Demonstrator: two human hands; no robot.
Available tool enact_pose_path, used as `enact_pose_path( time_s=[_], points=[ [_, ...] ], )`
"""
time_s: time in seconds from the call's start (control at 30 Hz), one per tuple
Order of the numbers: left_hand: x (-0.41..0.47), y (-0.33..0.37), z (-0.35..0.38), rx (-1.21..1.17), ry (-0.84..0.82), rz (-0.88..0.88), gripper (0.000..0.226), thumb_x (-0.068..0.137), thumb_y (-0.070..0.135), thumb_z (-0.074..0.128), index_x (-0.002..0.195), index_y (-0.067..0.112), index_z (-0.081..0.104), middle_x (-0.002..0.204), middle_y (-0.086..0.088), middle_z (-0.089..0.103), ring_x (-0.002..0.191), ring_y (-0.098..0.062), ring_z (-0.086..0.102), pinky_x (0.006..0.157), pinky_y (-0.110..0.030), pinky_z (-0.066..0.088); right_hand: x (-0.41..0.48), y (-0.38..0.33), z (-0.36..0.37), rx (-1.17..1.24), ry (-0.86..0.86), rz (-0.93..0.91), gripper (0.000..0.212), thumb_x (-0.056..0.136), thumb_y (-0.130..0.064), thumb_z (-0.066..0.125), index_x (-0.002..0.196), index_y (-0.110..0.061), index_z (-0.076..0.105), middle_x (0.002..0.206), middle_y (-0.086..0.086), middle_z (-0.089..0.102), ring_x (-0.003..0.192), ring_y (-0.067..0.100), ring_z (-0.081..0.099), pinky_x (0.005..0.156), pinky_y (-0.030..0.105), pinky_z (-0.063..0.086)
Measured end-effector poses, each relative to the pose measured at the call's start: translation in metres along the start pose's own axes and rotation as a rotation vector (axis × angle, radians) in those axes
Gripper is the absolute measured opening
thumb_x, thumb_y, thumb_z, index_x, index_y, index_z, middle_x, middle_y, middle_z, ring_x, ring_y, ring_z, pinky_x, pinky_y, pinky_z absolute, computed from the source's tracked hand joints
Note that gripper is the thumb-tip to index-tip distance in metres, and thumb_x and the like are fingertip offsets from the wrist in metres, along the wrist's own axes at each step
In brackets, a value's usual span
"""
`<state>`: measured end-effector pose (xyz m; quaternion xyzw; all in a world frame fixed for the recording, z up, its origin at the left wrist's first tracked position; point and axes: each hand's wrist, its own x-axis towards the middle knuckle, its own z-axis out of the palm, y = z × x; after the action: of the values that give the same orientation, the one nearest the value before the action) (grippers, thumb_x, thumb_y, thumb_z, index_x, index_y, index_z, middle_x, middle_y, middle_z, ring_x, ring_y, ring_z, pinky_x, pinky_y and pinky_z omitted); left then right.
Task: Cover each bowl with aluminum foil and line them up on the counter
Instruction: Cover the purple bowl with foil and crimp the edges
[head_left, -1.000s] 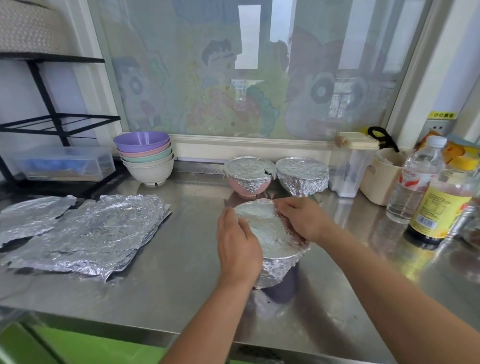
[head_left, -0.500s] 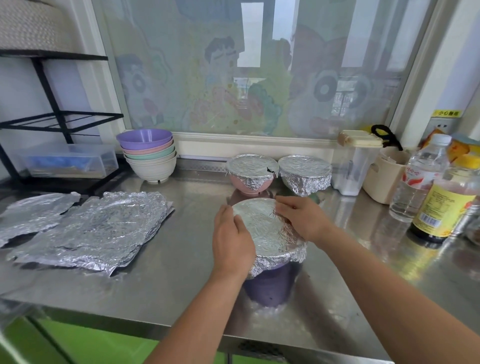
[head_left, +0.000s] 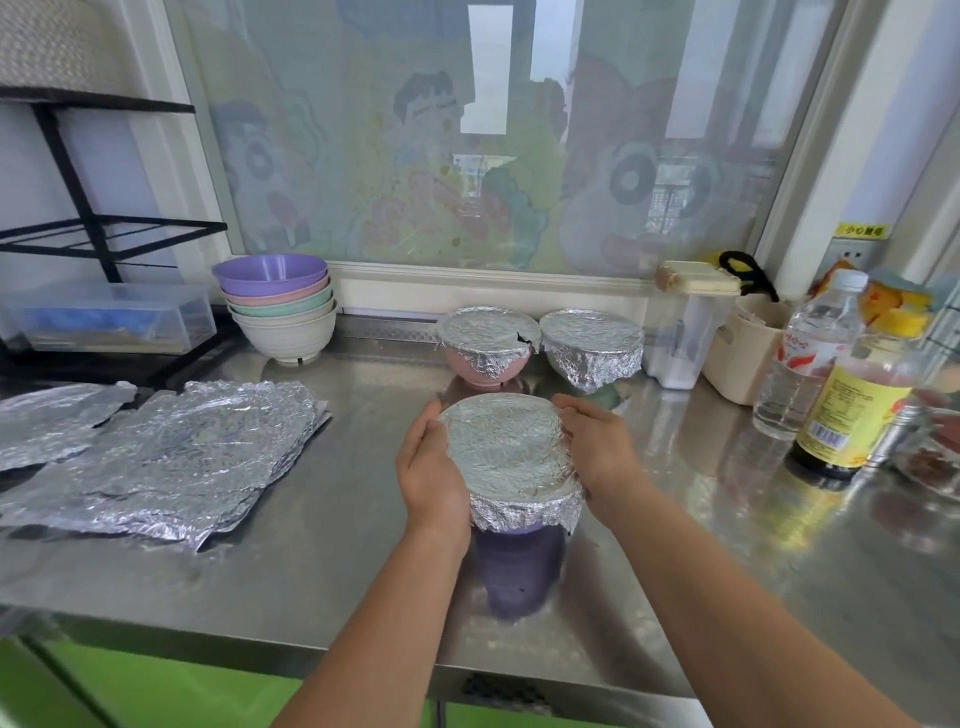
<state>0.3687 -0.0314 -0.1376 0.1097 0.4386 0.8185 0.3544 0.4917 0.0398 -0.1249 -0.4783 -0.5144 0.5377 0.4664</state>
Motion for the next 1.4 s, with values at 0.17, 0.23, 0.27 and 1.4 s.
enact_pose_path(
  time_s=[0.17, 0.23, 0.27, 1.4],
  points=[
    [0.002, 0.009, -0.007, 0.065, 0.03, 0.07, 0.029, 0.098, 0.012, 0.051, 0.124, 0.001, 0.059, 0.121, -0.015, 0.064, 0.119, -0.031, 0.058, 0.101, -0.038, 0.045, -0.006, 0.007, -0.009, 0.163, -0.065, 0.0, 0.044, 0.09, -0.044, 0.058, 0.116, -0.01, 0.068, 0.106, 0.009, 0.073, 0.1, 0.031, 0.068, 0.096, 0.045, 0.049],
    [-0.009, 0.011, -0.013, 0.171, 0.02, 0.22, 0.032, 0.097, 0.029, 0.055, 0.121, 0.008, 0.061, 0.122, -0.006, 0.064, 0.119, -0.014, 0.057, 0.104, -0.027, 0.042, -0.015, 0.02, -0.009, 0.229, -0.063, -0.092, 0.045, 0.092, -0.052, 0.056, 0.12, -0.019, 0.068, 0.118, 0.008, 0.07, 0.114, 0.028, 0.063, 0.105, 0.047, 0.044],
    [-0.017, 0.008, -0.014, 0.256, -0.024, 0.28, 0.04, 0.093, 0.043, 0.055, 0.121, 0.016, 0.06, 0.123, 0.003, 0.062, 0.118, -0.004, 0.056, 0.104, -0.021, 0.04, -0.02, 0.026, -0.008, 0.25, -0.058, -0.129, 0.048, 0.091, -0.056, 0.056, 0.125, -0.023, 0.065, 0.125, 0.004, 0.067, 0.12, 0.022, 0.06, 0.108, 0.045, 0.041],
    [-0.014, -0.027, 0.015, 0.212, 0.129, 0.262, 0.051, 0.091, 0.051, 0.047, 0.128, 0.017, 0.056, 0.132, -0.003, 0.059, 0.125, -0.02, 0.052, 0.11, -0.042, 0.037, -0.041, 0.02, 0.013, 0.323, 0.28, -0.167, 0.044, 0.097, -0.037, 0.043, 0.132, -0.015, 0.058, 0.128, -0.005, 0.058, 0.12, 0.01, 0.051, 0.104, 0.023, 0.038]
  ],
)
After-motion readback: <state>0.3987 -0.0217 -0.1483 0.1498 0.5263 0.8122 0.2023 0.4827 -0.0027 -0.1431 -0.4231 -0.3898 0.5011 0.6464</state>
